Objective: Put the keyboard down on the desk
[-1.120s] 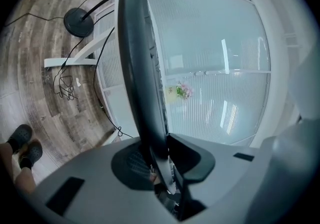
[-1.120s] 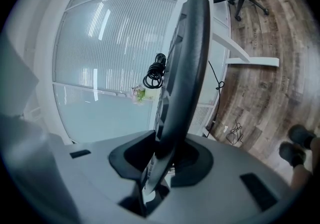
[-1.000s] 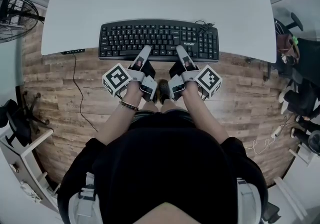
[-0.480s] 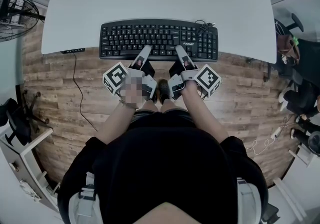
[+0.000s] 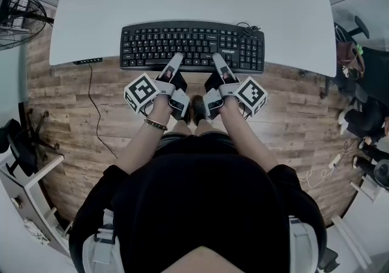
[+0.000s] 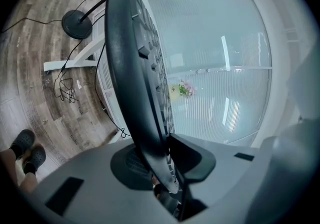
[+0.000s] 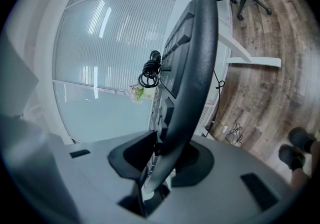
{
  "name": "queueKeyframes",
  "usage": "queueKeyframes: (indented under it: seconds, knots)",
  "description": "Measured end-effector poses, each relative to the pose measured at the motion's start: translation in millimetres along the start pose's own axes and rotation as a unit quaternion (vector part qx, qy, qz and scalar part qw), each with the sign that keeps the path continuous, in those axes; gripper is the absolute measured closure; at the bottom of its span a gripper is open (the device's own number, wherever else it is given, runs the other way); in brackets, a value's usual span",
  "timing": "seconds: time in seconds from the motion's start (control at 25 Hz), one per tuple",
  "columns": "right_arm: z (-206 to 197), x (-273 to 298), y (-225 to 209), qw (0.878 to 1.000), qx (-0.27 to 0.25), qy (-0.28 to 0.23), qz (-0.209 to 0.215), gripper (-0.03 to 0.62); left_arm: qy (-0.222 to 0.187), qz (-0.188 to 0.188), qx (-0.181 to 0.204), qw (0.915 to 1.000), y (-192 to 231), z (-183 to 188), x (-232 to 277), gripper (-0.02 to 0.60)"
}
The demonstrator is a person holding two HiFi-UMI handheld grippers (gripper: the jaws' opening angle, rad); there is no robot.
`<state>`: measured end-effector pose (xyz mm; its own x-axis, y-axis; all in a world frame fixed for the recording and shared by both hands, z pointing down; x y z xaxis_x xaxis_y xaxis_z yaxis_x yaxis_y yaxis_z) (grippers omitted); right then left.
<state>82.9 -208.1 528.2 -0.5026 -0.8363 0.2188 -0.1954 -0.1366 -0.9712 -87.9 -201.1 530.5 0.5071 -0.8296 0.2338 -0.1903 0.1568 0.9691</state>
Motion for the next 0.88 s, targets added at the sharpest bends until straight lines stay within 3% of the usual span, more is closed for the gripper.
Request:
queueKeyframes:
  seconds: [0.88]
  knots:
    - [0.0,0.8,0.3,1.000,-0.005,0.002,-0.011,0.474,-0.001,0.006,0.016,0.9999,-1.5,3.3,3.0,0.465]
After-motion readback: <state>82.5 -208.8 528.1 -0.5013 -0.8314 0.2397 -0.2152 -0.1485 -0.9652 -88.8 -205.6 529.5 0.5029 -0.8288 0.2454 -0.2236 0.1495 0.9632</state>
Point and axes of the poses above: the fingertips, and each gripper's own axes: x forward along the fingers, y to its left, z out of its top, the point moved 5 cm from there along -x, backward along the fingers, and after that the axes turned 1 degree about z, right-handed, at the moved point
